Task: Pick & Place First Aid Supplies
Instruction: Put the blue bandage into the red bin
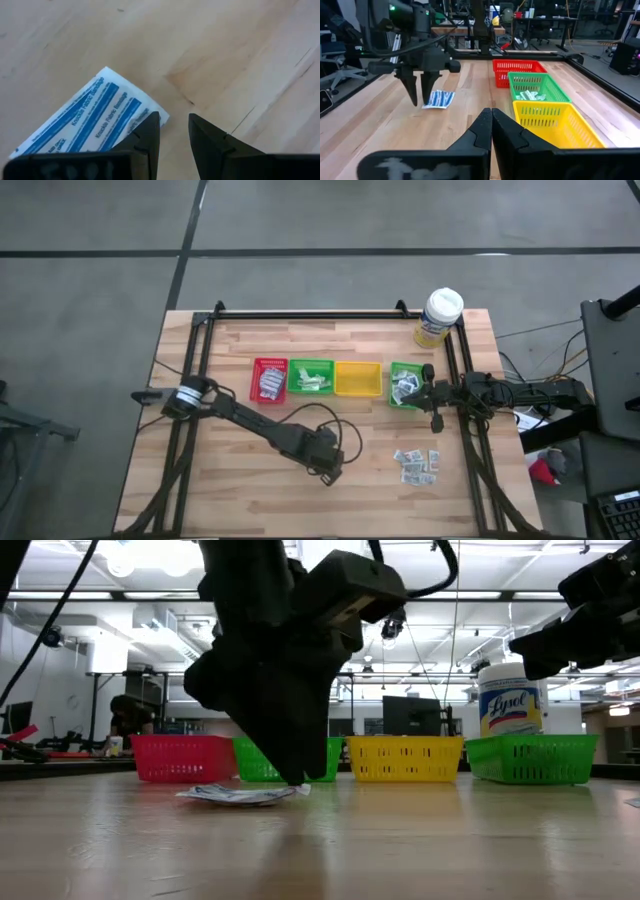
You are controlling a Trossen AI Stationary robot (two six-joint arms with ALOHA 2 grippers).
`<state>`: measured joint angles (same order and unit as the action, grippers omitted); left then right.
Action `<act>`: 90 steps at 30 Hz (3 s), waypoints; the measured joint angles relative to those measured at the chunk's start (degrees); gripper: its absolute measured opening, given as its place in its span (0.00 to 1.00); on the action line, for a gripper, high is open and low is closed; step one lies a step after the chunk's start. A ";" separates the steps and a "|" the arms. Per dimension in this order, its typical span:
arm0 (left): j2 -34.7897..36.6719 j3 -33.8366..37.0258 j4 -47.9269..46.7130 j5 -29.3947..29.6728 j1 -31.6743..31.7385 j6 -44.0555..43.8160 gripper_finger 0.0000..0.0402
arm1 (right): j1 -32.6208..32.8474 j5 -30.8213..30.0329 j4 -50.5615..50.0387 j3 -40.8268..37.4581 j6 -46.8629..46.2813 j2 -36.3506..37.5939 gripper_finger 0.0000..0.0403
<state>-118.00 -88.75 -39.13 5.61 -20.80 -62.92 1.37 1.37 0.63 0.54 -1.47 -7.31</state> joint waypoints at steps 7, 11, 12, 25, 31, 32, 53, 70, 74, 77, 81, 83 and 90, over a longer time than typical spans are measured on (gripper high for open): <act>-0.22 -1.69 -0.05 0.11 0.31 -0.62 0.24 | -0.02 0.00 0.04 0.00 0.09 0.05 0.02; -0.20 -1.81 -0.44 0.43 0.60 -2.68 0.24 | -0.01 0.00 0.04 0.00 0.10 0.05 0.02; -0.20 -1.84 -0.45 0.43 0.73 -3.11 0.24 | -0.01 0.00 0.04 0.00 0.05 0.05 0.02; -0.21 -1.84 -0.61 -0.56 2.39 -6.86 0.24 | -0.02 0.00 0.04 0.00 0.02 0.05 0.02; -0.19 -1.86 -1.77 -0.55 3.43 -7.39 0.24 | -0.02 0.00 0.04 0.00 0.01 0.05 0.02; -0.20 -1.86 -1.77 -0.54 3.55 -7.39 0.24 | -0.02 0.00 0.04 0.00 0.11 0.05 0.02; -0.15 -1.97 0.98 6.27 3.80 -5.14 0.24 | 0.00 0.00 0.04 0.00 0.05 0.05 0.02; -0.15 -1.92 0.50 3.35 3.65 -6.18 0.49 | -0.02 0.00 0.04 0.01 0.01 0.03 0.02; -0.15 -2.33 0.66 -6.65 4.03 -1.69 0.52 | -0.02 0.00 0.04 0.00 0.00 0.04 0.02; -0.15 -2.36 0.55 -9.20 4.16 -5.61 0.53 | 0.00 0.01 0.04 0.01 0.05 0.03 0.02; -0.17 -2.36 0.54 -8.92 4.56 -7.58 0.53 | 0.00 0.00 0.04 0.00 0.10 0.03 0.02; -0.17 -2.36 0.53 -8.49 4.63 -9.01 0.53 | 0.00 0.00 0.04 0.00 0.00 0.04 0.02; -1.10 -2.34 -2.05 -7.60 4.77 -13.72 0.53 | 0.00 0.00 0.04 0.00 0.10 0.02 0.02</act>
<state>-119.10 -91.09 -41.18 -1.99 -16.03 -76.63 1.37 1.37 0.67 0.54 -1.37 -7.29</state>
